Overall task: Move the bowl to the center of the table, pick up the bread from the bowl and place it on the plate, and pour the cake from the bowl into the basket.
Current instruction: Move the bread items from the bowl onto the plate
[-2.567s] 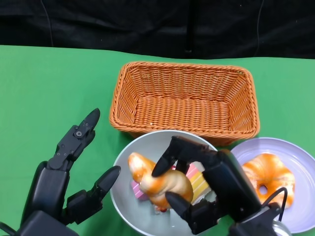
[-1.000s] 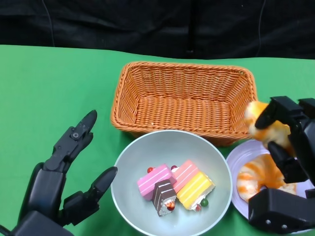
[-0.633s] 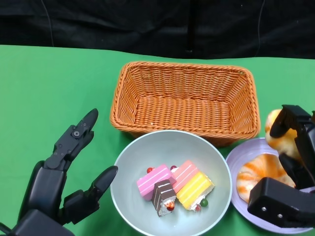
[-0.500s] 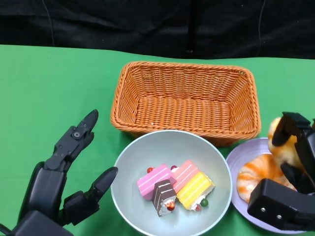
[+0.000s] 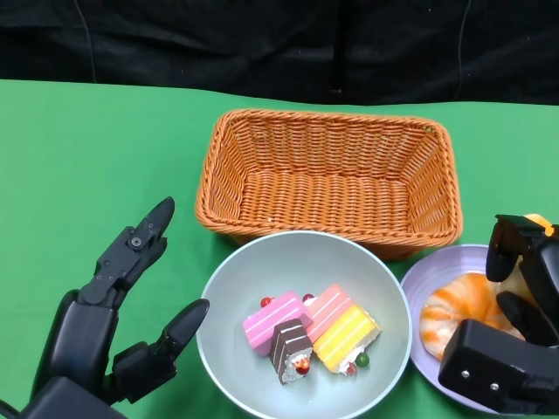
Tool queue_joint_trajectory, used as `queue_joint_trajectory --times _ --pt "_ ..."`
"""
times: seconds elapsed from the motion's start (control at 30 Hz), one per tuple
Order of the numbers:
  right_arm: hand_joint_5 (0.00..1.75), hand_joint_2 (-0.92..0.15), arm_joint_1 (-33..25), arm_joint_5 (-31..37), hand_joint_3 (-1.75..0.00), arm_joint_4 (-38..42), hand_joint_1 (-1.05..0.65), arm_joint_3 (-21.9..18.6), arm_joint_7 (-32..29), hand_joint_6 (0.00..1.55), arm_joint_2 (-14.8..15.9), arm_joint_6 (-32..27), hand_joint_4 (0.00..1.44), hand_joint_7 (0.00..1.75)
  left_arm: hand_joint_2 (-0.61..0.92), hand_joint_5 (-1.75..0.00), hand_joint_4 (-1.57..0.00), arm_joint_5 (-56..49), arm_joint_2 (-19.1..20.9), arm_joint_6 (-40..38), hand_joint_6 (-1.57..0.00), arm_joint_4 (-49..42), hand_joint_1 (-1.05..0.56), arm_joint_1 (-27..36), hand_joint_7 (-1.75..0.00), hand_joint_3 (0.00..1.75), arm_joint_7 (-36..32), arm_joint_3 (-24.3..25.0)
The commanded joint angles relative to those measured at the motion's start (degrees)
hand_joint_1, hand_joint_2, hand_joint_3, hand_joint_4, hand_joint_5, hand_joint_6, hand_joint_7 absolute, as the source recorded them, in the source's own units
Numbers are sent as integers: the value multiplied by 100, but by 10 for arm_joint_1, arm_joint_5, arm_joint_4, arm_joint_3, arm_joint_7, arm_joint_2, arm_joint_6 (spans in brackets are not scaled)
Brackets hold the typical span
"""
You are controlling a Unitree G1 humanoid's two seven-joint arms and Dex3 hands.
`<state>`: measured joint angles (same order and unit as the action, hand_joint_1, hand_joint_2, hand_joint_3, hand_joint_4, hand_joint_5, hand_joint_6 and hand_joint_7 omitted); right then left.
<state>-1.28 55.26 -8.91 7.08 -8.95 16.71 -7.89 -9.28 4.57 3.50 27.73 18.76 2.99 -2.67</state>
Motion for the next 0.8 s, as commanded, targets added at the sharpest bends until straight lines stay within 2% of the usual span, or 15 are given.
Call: queue_joint_trajectory --times 0.03,0.07,0.1,0.17,0.8 --pt "132 -64 -4 -10 -57 -39 -22 9 102 80 15 -43 77 62 92 -67 0 5 6 -6 -24 9 -61 1 0 47 4 5" --pt "126 -71 -4 -10 -44 -46 -23 11 119 88 15 -51 75 36 92 -67 0 6 6 -7 -24 10 -61 1 0 47 4 5" --pt "123 -75 -4 -9 -37 -49 -24 11 125 92 15 -55 75 22 92 -67 0 6 6 -7 -24 10 -61 1 0 47 4 5" --pt "121 -78 -4 -8 -30 -54 -24 12 132 96 15 -60 74 10 92 -67 0 6 6 -7 -24 10 -61 1 0 47 4 5" --pt "120 -83 -4 -10 -22 -59 -25 18 135 100 20 -71 74 2 92 -67 0 6 6 -8 -24 10 -61 1 0 47 4 5"
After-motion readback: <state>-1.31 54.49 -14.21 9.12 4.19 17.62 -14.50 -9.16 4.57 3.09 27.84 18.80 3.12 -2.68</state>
